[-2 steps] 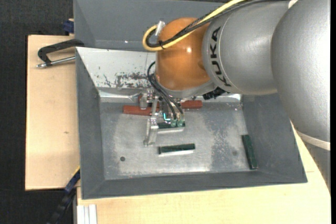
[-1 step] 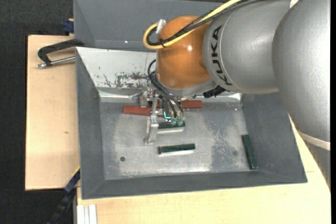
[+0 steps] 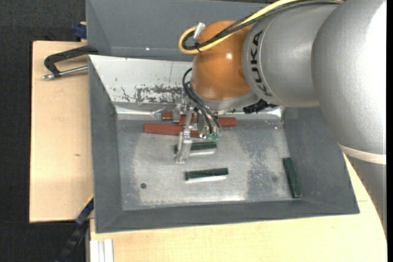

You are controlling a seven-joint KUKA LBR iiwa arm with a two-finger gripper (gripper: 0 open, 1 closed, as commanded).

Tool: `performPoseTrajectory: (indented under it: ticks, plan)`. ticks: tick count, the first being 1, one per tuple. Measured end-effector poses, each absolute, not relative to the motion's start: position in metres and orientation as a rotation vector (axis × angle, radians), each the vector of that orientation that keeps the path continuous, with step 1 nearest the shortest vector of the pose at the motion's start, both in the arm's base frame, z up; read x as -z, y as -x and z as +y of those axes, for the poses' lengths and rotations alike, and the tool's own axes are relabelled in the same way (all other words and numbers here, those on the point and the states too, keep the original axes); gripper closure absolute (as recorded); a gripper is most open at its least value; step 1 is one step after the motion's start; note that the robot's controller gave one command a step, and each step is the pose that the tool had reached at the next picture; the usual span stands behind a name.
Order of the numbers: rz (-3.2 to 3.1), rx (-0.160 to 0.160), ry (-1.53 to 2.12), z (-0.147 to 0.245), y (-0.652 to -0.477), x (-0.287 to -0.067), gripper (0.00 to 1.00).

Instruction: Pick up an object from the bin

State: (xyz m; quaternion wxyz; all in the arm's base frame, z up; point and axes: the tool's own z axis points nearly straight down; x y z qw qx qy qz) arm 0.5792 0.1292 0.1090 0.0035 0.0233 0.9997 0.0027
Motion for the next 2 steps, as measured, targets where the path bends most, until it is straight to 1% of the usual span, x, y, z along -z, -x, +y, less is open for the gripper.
performPoseTrajectory:
  ticks: [1,2]
  plan:
    - [3.133,0.002,-0.187,0.1174,-0.592,-0.0801,0.0]
    - [3.124,-0.018,-0.178,0.1135,-0.5898,-0.0794,1.0]
